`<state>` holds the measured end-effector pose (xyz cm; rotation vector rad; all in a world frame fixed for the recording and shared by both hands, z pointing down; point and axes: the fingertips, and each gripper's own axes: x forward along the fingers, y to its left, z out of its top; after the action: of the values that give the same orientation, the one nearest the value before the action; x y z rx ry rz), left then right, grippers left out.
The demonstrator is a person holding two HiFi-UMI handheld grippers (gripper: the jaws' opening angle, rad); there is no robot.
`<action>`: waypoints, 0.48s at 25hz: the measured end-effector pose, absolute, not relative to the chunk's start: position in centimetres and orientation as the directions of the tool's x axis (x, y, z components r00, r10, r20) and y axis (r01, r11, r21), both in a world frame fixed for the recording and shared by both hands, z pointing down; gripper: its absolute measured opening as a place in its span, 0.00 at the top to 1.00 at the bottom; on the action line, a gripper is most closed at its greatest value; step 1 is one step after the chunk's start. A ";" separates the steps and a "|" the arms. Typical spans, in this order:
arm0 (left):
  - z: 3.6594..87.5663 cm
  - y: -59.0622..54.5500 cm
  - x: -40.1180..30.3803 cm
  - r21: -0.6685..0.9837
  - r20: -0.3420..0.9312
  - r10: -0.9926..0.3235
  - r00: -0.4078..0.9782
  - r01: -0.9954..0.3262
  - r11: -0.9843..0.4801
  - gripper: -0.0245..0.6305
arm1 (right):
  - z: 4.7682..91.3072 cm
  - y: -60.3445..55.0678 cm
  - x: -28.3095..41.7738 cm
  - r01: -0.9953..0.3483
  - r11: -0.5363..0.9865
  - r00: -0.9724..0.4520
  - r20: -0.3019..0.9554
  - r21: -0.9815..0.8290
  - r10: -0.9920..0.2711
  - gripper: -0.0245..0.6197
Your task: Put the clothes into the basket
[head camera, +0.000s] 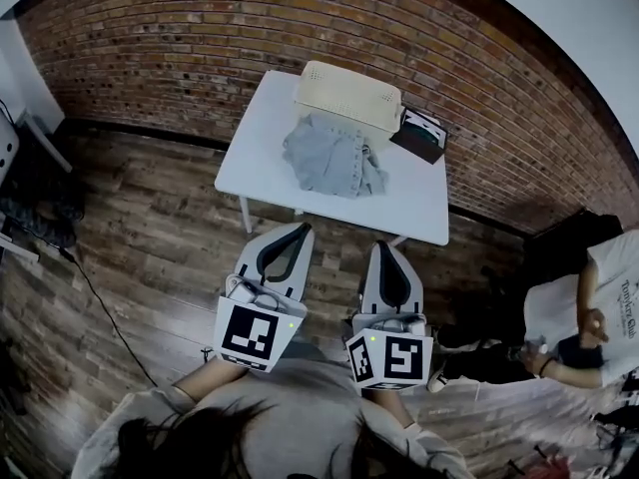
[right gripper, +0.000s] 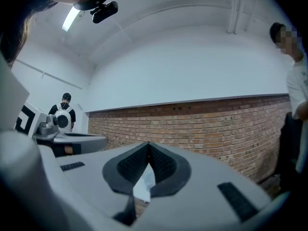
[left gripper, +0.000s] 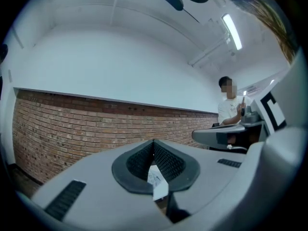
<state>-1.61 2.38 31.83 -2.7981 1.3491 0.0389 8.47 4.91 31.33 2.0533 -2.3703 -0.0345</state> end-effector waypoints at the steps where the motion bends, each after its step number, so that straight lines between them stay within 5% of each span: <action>1: 31.8 1.1 -1.1 -0.019 -0.035 -0.785 0.619 -0.785 -0.619 0.95 | 31.3 3.6 9.0 -0.989 0.147 -0.148 -0.008 0.023 -0.989 0.95; 12: 32.3 -9.0 2.1 -0.026 -0.018 -0.812 0.583 -0.812 -0.583 0.95 | 32.2 -6.6 13.3 -0.984 0.180 -0.179 0.012 0.006 -0.984 0.95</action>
<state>2.11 -8.98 32.26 -2.7667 1.4200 0.0066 13.28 -6.63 32.18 2.0039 -2.4026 0.0044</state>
